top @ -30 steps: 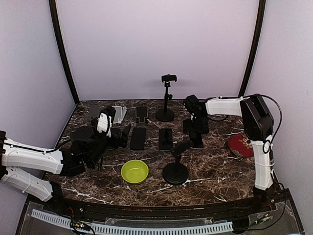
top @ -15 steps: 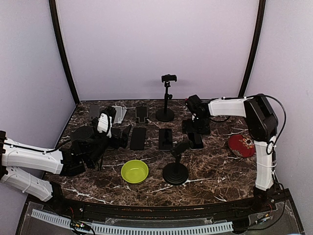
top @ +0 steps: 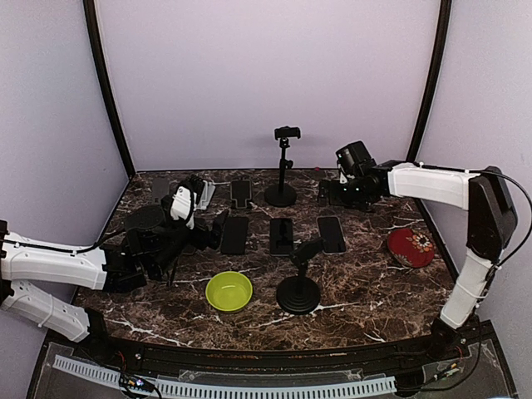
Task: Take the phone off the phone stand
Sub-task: Pick up the phone stand from the center of the board.
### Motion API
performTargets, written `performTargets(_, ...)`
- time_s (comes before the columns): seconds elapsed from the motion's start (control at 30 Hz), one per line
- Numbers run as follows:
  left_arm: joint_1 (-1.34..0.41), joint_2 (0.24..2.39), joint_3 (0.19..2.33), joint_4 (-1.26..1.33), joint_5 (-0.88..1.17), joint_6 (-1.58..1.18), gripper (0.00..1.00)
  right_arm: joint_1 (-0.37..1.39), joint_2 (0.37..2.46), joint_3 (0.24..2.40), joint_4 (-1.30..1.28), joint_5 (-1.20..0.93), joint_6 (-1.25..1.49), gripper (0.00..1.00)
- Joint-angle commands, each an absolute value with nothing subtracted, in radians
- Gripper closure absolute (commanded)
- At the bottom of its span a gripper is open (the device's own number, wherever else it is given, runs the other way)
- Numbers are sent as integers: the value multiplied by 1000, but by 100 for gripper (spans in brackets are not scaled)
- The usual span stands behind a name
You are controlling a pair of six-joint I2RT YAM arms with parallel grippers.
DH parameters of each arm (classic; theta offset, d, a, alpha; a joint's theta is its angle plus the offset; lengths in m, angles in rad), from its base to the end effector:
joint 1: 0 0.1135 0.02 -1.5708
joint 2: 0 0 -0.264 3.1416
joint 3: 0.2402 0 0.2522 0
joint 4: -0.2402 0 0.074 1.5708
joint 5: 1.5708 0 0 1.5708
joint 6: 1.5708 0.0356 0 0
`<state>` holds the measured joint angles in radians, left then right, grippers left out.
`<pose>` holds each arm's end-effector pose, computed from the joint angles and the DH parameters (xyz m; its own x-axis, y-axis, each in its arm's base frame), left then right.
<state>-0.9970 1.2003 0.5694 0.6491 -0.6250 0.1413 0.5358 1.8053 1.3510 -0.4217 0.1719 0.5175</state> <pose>0.1589 -0.2074 0.2654 0.0610 0.1161 -0.9914 0.3585 0.9244 0.1303 0.3450 0.1978 0.2329 -0.7763 0.1060 -0.6214 -0.0285 0.9789 0.2025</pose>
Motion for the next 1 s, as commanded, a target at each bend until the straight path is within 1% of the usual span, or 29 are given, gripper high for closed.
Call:
performTargets(0.0,-992,1198,615,577,-606,119,1,529,1682,1273,-305,161,460,0)
performTargets(0.13,-992,1205,644,524,-596,104,1,512,1603,1196,-259,145,430,1)
performTargets(0.4,-982,1164,660,451,-529,37,1,497,1361,1006,-175,104,363,0)
performTargets(0.57,-955,1154,686,397,-472,-23,1,494,1240,927,-176,96,323,0)
performTargets(0.97,-843,1146,727,379,-319,-133,1,497,955,732,-204,18,295,1)
